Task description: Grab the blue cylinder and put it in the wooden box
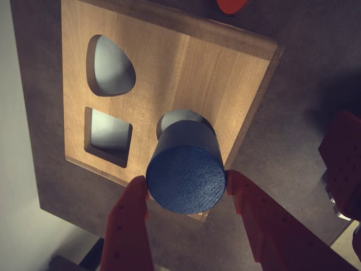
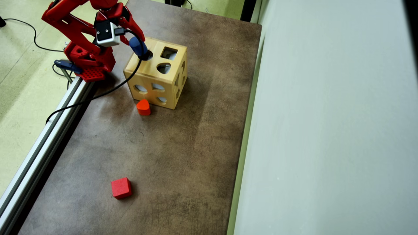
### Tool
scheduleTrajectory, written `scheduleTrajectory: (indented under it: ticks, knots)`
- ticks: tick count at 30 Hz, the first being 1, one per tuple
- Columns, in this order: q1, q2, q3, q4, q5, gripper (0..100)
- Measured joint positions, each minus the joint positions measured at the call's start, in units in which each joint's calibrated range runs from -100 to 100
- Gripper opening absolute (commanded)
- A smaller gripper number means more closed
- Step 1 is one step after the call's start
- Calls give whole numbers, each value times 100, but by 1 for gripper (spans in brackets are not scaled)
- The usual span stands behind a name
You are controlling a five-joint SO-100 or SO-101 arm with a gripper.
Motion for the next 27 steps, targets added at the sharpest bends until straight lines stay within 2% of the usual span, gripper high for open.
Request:
scheduleTrajectory:
  ticks: [27]
  knots:
    - [-201, 593, 0, -266, 5, 14]
